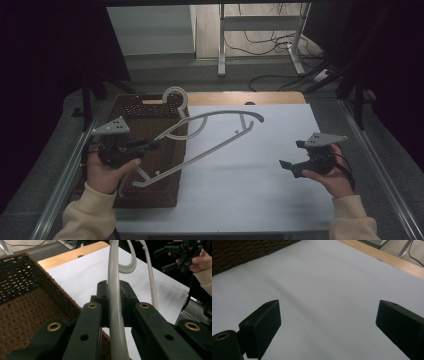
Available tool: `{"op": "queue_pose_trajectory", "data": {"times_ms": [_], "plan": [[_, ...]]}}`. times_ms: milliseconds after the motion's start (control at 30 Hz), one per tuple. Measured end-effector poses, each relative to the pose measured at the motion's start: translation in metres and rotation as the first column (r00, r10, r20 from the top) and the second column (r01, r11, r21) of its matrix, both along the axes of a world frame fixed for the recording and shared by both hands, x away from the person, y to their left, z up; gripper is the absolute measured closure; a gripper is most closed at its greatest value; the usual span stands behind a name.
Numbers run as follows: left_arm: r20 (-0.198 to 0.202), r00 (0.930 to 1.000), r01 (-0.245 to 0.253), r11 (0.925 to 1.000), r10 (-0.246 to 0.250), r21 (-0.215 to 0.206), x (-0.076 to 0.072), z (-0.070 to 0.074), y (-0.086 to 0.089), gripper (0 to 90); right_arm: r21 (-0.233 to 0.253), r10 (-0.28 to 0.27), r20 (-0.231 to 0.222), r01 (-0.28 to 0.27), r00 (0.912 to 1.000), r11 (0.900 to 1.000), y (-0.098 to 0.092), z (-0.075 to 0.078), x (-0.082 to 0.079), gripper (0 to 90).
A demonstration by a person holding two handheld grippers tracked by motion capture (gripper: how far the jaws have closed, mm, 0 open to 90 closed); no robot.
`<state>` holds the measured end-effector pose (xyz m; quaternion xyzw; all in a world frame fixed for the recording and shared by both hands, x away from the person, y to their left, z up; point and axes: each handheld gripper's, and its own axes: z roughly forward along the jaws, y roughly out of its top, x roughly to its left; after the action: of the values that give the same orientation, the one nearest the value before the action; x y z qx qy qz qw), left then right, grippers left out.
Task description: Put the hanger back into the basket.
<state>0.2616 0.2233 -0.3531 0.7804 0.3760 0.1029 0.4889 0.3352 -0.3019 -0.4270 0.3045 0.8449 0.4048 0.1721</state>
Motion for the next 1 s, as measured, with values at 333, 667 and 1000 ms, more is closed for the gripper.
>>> {"op": "queue_pose_trajectory", "data": {"times_ms": [333,667,1000], "plan": [[0.006,0.999,-0.045,0.9988,0.045,-0.018,-0.003,-0.007,0.016,81.4,0.004,-0.03,-0.011,0.03,0.9995,1.0,-0.003,-0.006,0.002,6.2],[0.005,0.9913,-0.131,0.9906,0.132,-0.039,-0.006,-0.014,0.046,81.4,-0.005,-0.027,-0.02,0.027,0.9994,1.0,-0.002,-0.008,0.002,6.4],[0.011,0.9777,-0.209,0.976,0.21,-0.062,-0.005,-0.019,0.072,81.4,-0.017,-0.025,-0.033,0.024,0.9992,1.0,-0.003,-0.011,0.003,6.5]]}}
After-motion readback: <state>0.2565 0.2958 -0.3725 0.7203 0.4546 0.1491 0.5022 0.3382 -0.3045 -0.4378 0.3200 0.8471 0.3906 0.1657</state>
